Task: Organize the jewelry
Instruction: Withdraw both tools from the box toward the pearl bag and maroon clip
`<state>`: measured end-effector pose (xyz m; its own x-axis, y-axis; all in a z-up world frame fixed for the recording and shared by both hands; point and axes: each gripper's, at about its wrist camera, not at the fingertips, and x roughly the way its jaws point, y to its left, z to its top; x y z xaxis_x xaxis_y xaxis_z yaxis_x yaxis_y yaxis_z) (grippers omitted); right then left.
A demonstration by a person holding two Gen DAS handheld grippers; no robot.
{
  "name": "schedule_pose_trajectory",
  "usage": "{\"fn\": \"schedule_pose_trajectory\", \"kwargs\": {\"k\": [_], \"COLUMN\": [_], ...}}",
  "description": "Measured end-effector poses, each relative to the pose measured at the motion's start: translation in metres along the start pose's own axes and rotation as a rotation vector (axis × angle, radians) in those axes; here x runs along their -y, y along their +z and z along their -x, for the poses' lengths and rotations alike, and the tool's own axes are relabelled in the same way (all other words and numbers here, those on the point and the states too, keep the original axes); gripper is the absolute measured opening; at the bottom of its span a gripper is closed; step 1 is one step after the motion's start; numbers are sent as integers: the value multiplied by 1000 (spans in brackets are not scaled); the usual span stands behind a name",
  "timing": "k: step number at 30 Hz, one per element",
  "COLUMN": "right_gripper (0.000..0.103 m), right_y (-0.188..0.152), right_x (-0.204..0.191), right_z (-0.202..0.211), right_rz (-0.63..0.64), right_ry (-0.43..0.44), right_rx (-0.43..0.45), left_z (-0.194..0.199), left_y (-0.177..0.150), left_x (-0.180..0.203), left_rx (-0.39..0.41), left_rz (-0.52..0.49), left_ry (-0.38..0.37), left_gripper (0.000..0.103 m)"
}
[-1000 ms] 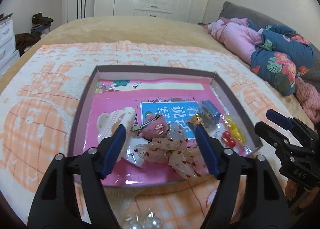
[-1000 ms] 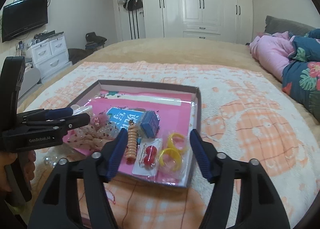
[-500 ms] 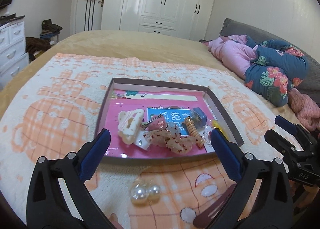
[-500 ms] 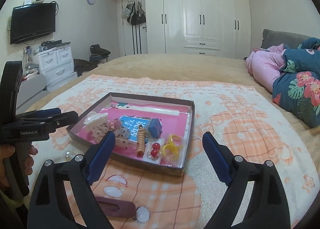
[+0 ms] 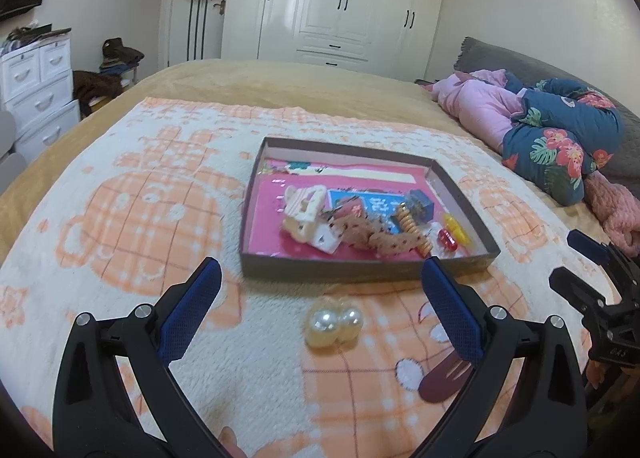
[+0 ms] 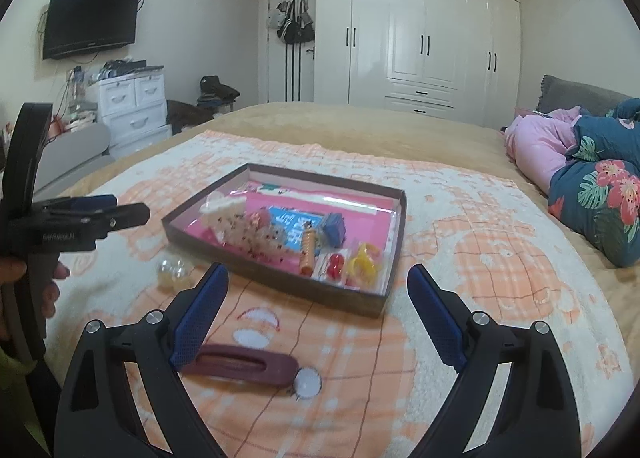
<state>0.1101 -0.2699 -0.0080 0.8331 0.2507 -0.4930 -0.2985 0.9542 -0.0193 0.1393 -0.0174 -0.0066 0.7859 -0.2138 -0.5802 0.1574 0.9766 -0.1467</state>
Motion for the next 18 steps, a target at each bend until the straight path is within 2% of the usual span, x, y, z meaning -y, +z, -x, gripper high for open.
{"fn": "schedule_pose_trajectory", "kwargs": {"k": [9,18], "right_gripper": [88,88], "right_y": [-25,-48], "right_x": [-18,-30], "right_z": [1,-7], "right_rz": [67,158], "right_ry": [7,-25], "right_rx": [-45,-92], "left_z": [2,-11], "left_y": [-16,-31], "left_x": [-11,-11], "left_rx": [-24,-76], "left_rz": [13,7], "left_ry": [22,23], "left_gripper": [92,92]}}
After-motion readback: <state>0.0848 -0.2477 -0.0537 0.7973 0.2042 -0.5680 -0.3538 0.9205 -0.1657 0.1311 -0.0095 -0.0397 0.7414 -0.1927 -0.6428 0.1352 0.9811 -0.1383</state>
